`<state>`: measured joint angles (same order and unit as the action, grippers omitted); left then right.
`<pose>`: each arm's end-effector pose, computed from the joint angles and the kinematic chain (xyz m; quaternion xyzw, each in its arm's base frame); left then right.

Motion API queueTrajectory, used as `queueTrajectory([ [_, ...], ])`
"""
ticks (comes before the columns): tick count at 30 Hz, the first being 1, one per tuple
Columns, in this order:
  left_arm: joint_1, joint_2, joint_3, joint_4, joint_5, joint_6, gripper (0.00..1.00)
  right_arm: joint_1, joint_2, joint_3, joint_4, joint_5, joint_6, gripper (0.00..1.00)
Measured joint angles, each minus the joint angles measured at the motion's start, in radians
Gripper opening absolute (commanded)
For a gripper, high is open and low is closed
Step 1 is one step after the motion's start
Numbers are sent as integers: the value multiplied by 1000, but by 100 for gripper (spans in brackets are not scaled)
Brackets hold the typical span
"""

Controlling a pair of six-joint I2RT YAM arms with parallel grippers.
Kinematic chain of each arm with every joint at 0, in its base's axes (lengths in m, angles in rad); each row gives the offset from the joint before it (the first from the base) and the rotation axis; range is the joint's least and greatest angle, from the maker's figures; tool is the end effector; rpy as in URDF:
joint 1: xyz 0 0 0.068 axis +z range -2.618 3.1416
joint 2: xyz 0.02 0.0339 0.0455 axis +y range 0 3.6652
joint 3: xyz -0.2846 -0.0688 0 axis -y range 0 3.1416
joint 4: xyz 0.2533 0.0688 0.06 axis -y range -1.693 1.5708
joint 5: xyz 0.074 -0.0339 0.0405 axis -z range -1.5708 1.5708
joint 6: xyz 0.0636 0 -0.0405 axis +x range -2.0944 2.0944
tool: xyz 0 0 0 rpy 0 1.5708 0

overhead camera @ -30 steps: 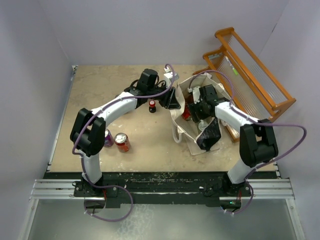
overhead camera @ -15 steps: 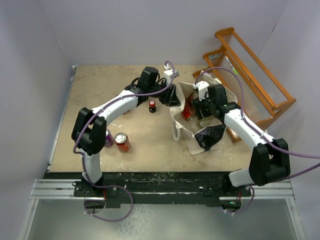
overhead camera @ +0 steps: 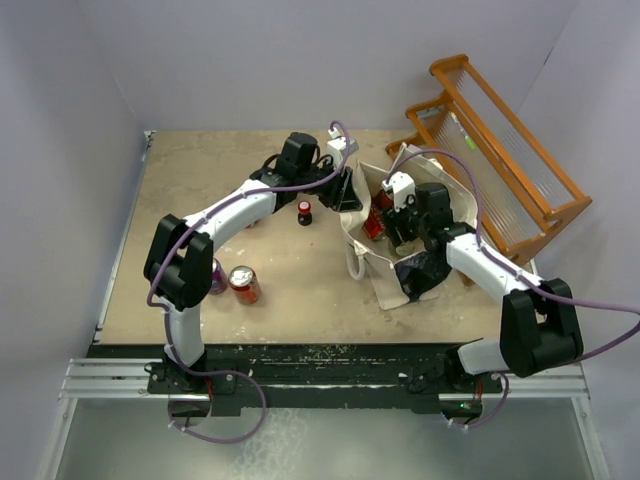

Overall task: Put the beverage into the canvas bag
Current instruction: Adjust the drink in the canvas bag.

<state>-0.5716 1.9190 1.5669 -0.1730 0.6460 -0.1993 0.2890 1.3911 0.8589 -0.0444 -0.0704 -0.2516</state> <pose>0.3860 -0.2938 0.2874 0.3078 0.7781 -0.4329 0.3354 0.3180 0.0992 0.2418 -0.2507 0.8421 0.0398 0.4759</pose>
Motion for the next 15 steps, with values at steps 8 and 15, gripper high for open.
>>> queueTrajectory([
  [8, 0, 10, 9, 0, 1, 0, 43, 2, 55, -25, 176, 0, -30, 0],
  [15, 0, 15, 18, -1, 1, 1, 43, 3, 63, -45, 235, -1, -46, 10],
])
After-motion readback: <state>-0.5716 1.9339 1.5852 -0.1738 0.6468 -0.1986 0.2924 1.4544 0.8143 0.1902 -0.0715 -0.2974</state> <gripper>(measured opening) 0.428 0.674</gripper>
